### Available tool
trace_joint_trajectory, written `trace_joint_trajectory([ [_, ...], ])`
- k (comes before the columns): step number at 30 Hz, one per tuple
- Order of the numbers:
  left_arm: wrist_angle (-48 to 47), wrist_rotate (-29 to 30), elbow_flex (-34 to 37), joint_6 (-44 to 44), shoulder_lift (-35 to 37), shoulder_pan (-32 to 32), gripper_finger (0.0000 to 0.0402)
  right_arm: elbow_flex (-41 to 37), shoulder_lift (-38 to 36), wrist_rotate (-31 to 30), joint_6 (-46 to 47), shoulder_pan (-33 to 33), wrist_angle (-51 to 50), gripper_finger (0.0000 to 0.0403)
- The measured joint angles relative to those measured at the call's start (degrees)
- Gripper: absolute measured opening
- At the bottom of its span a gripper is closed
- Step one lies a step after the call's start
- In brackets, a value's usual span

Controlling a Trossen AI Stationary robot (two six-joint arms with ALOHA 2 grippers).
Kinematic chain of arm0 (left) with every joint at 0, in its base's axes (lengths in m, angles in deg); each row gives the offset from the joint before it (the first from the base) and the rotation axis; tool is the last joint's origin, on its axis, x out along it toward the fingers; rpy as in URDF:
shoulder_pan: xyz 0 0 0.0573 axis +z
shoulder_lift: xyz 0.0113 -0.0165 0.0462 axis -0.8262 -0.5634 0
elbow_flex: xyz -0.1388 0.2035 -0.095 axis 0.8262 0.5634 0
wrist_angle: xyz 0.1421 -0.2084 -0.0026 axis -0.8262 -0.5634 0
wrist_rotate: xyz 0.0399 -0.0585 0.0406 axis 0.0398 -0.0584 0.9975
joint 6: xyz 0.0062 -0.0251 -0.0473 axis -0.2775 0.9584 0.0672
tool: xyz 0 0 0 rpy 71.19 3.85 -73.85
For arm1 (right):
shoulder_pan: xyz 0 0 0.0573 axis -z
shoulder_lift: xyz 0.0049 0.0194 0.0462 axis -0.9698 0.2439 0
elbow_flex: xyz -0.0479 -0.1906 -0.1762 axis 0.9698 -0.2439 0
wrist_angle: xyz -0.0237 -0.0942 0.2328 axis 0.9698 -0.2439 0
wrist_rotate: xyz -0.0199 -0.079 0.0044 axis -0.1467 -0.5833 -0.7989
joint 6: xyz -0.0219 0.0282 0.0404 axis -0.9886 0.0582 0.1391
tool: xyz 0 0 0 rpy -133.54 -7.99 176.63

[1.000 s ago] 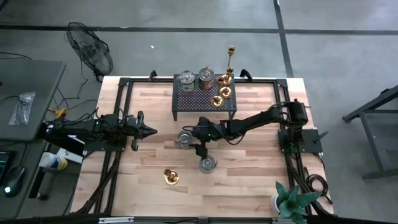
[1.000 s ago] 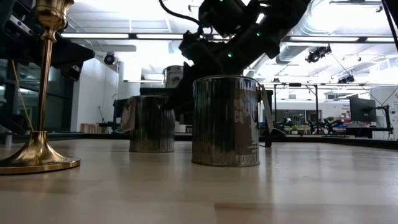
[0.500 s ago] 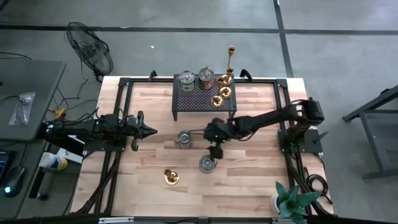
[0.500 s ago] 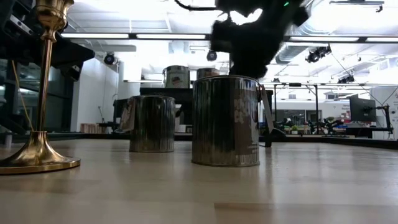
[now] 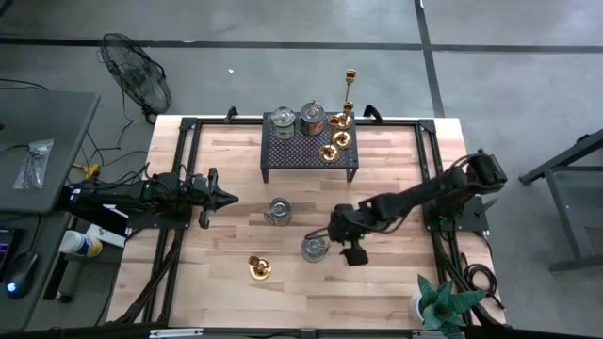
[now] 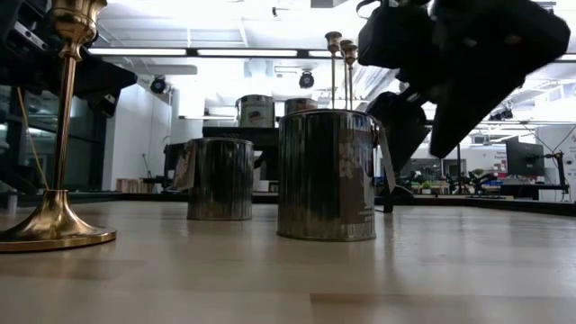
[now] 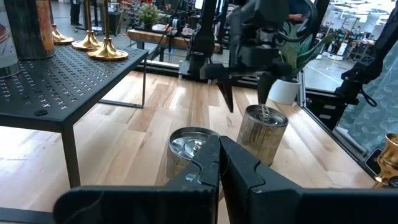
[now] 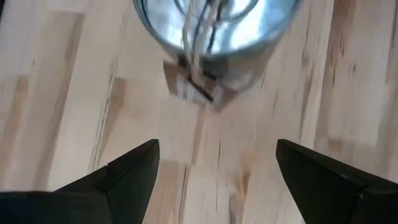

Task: Pick & Place candle stick holders
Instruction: Move the brown scented candle to the left of the table

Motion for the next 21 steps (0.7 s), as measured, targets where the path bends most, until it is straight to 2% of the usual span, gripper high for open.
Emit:
trace_joint_trajectory([
  [7, 0.0, 0.0, 0.0, 0.0, 0.0, 0.0, 0.0001, -1.5, 3.4, -3.6, 3.4, -0.6, 11.2, 0.0316],
  [16, 0.0, 0.0, 0.0, 0.0, 0.0, 0.0, 0.0001, -1.4, 7.3, -4.6, 10.0, -1.2, 21.3, 0.0316],
  [21, 0.0, 0.0, 0.0, 0.0, 0.0, 0.0, 0.0001, -0.8, 8.3, -7.6, 11.8, -0.3, 27.6, 0.0316],
])
